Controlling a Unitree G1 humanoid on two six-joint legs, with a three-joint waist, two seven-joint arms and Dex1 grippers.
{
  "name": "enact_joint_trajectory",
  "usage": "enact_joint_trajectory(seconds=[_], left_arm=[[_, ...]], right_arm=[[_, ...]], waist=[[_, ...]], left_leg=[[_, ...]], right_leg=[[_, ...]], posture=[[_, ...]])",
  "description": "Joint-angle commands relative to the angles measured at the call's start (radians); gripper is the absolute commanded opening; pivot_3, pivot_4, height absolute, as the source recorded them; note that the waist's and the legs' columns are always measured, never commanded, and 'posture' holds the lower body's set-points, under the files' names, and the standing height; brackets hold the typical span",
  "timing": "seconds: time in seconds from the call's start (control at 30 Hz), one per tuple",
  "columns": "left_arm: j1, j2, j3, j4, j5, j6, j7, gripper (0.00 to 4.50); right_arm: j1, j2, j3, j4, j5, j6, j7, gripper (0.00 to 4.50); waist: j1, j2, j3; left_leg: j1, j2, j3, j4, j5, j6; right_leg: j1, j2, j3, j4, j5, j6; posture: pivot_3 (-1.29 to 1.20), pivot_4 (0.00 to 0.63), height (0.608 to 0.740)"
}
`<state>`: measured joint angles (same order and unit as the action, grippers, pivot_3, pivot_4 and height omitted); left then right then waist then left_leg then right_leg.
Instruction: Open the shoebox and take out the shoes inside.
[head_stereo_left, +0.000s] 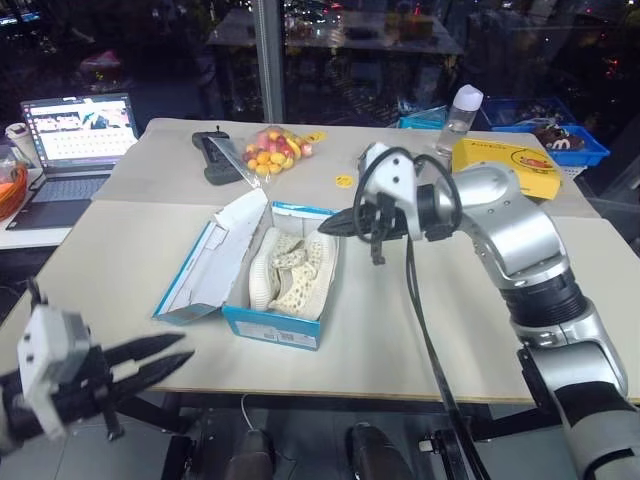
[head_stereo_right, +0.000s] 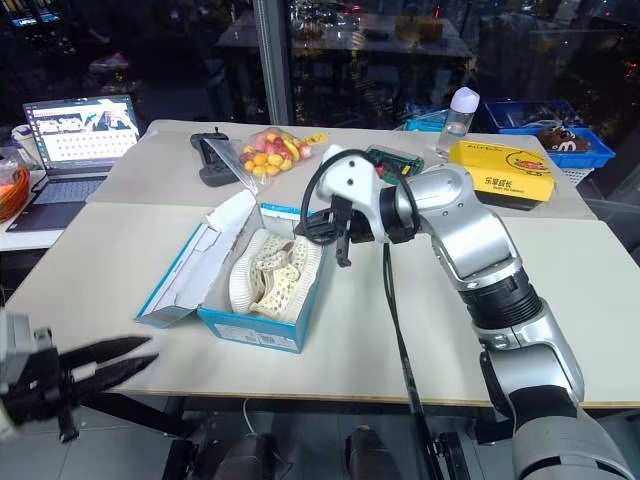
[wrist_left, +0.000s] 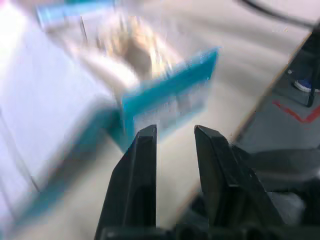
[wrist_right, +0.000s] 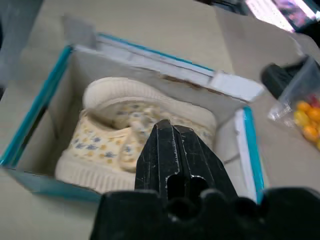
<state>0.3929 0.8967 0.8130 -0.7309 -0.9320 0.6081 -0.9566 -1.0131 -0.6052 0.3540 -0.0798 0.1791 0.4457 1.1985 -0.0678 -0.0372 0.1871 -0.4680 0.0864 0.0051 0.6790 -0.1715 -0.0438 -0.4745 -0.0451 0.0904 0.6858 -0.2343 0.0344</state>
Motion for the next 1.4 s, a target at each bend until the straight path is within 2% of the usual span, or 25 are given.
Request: enact_joint_trajectory(seconds=[0.03,0.17,0.23,0.33,0.47,0.67,0.8,1.0,1.13,1.4], left_arm=[[-0.083,0.058,-0.031,0.03,-0.069,0.045,0.033,1.26],[-0.173,0.158,-0.069,0.145,-0.073,0.08,-0.046,1.26],[-0.237,0.226,-0.107,0.269,-0.037,0.073,-0.122,1.26],[-0.32,0.278,-0.177,0.412,0.022,0.038,-0.194,1.26],[-0.456,0.27,-0.297,0.537,0.092,-0.016,-0.228,1.26],[-0.562,0.219,-0.4,0.585,0.147,-0.047,-0.239,1.26],[-0.58,0.188,-0.423,0.585,0.17,-0.054,-0.238,1.21],[-0.574,0.161,-0.42,0.566,0.179,-0.045,-0.237,1.21],[-0.568,0.151,-0.42,0.557,0.188,-0.049,-0.237,1.21],[-0.559,0.13,-0.415,0.529,0.181,-0.036,-0.22,1.21]], right_arm=[[-0.011,-0.031,0.045,-0.019,-0.072,-0.151,0.061,0.0],[0.004,-0.045,0.086,0.004,-0.136,-0.255,0.092,0.0],[0.004,-0.046,0.1,0.037,-0.181,-0.311,0.086,0.0],[-0.007,-0.032,0.107,0.08,-0.224,-0.368,0.074,0.0],[-0.049,0.024,0.111,0.161,-0.27,-0.452,0.046,0.0],[-0.105,0.083,0.13,0.247,-0.311,-0.554,0.064,0.0],[-0.133,0.109,0.133,0.278,-0.317,-0.59,0.088,1.03],[-0.18,0.124,0.141,0.329,-0.324,-0.665,0.141,3.11],[-0.224,0.138,0.172,0.397,-0.367,-0.805,0.149,4.47],[-0.283,0.202,0.281,0.599,-0.477,-1.05,0.149,4.47]], waist=[[-0.002,0.0,0.0],[-0.003,0.0,0.0],[-0.002,0.0,0.001],[-0.003,0.0,0.001],[-0.005,0.0,0.001],[0.0,0.0,0.002],[0.001,0.0,0.002],[0.0,0.0,0.002],[-0.002,0.0,0.002],[-0.001,0.0,0.002]], left_leg=[[0.001,0.0,0.0,0.0,0.0,0.0],[0.001,0.0,0.0,0.0,0.002,0.003],[0.002,0.0,0.0,-0.001,0.004,0.007],[0.002,0.001,0.0,-0.002,0.005,0.007],[0.003,0.0,0.0,-0.001,0.005,0.007],[0.002,0.001,0.0,-0.001,0.005,0.007],[0.001,0.001,0.0,-0.001,0.005,0.007],[0.002,0.001,0.0,0.0,0.005,0.006],[0.002,0.001,0.0,0.0,0.006,0.006],[0.002,0.001,0.0,0.0,0.006,0.006]], right_leg=[[0.001,0.0,0.0,0.0,0.0,0.0],[0.0,0.001,0.0,0.003,0.001,0.0],[-0.002,0.002,0.0,0.005,0.0,0.0],[-0.003,0.002,-0.001,0.008,0.0,-0.001],[-0.003,0.002,0.0,0.008,0.0,-0.001],[-0.004,0.002,-0.001,0.009,-0.001,-0.001],[-0.004,0.002,-0.001,0.01,-0.001,0.0],[-0.004,0.002,-0.001,0.012,-0.001,0.0],[-0.005,0.002,-0.001,0.013,-0.001,-0.001],[-0.004,0.002,-0.001,0.014,-0.001,-0.001]], posture=[[0.0,0.15,0.673],[0.0,0.15,0.673],[0.0,0.15,0.673],[0.0,0.15,0.673],[0.0,0.15,0.673],[0.0,0.15,0.673],[0.0,0.15,0.673],[0.0,0.15,0.673],[0.0,0.15,0.673],[0.0,0.15,0.673]])
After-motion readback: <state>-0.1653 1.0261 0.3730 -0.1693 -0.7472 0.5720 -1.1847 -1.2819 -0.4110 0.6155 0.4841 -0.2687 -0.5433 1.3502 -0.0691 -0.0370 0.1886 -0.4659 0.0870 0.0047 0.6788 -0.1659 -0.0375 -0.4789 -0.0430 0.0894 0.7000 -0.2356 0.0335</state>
